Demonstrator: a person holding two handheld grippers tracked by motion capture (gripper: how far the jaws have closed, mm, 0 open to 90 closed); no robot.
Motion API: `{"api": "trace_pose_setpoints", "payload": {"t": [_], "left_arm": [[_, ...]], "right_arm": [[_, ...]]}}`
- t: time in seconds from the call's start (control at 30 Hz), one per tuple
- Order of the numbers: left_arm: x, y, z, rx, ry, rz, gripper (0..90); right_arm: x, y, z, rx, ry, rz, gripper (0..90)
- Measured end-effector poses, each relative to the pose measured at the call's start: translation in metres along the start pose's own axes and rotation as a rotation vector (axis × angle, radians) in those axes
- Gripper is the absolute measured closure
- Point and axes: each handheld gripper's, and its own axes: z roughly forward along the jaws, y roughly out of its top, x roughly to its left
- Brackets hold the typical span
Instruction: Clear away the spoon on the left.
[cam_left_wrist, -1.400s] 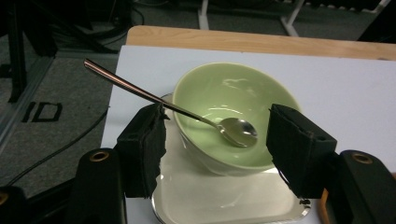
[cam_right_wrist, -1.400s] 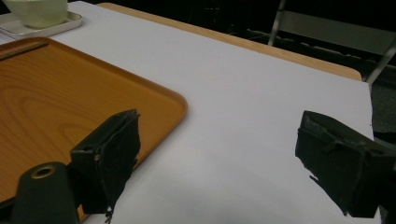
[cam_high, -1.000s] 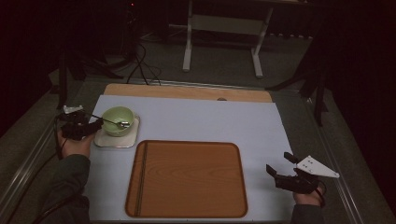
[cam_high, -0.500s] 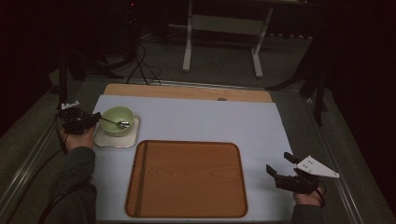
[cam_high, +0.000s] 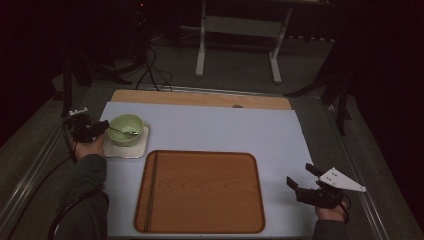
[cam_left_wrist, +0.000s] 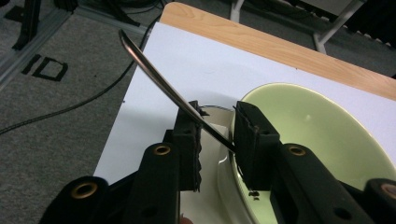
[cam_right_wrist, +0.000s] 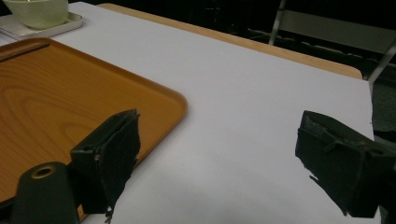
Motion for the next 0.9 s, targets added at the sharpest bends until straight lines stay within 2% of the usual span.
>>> {"api": "trace_pose_setpoints", "payload": {"t": [0.07,0.17,0.4,0.63,0.9], "left_arm": [[0.0,0.001,-0.004,-0.015,-0.005,0.006,74.8],[-0.006,0.008,-0.014,-0.048,-0.02,0.04,79.6],[-0.026,0.017,-0.025,-0.088,-0.052,0.137,86.8],[-0.048,0.019,-0.026,-0.09,-0.097,0.227,89.3],[-0.059,0.022,-0.035,-0.104,-0.101,0.29,89.5]], "right_arm": [[0.0,0.0,0.0,0.002,-0.001,-0.001,13.6],[0.001,0.0,0.001,0.006,0.001,-0.003,13.6],[0.001,0.001,0.001,0.005,0.001,-0.006,13.7],[0.001,0.001,0.0,0.002,-0.001,-0.003,13.6],[0.001,0.0,0.0,0.0,-0.002,-0.004,13.7]]}}
